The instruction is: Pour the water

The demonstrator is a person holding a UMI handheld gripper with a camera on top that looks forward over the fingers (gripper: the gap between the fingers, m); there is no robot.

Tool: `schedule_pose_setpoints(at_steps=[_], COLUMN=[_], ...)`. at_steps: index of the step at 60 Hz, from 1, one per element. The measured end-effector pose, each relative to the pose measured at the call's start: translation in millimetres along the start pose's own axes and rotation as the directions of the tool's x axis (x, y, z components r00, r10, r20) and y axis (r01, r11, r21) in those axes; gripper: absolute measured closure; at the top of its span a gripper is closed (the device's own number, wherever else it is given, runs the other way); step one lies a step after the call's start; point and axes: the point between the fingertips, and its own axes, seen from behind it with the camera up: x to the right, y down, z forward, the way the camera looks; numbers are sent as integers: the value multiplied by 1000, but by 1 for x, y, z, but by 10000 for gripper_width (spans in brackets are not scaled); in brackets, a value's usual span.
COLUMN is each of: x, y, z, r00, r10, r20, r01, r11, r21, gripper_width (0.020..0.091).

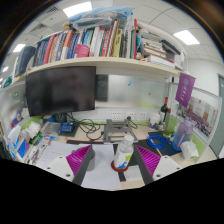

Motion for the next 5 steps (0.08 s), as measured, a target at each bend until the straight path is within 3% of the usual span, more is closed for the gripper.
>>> schedule_pose_setpoints(at_steps=[5], x=[-3], y=[-2], z=[-2], r00=[1000], r10=[10], r20=[-7], r01=[-10], r11=[1000], r21=[4], gripper_width=[242])
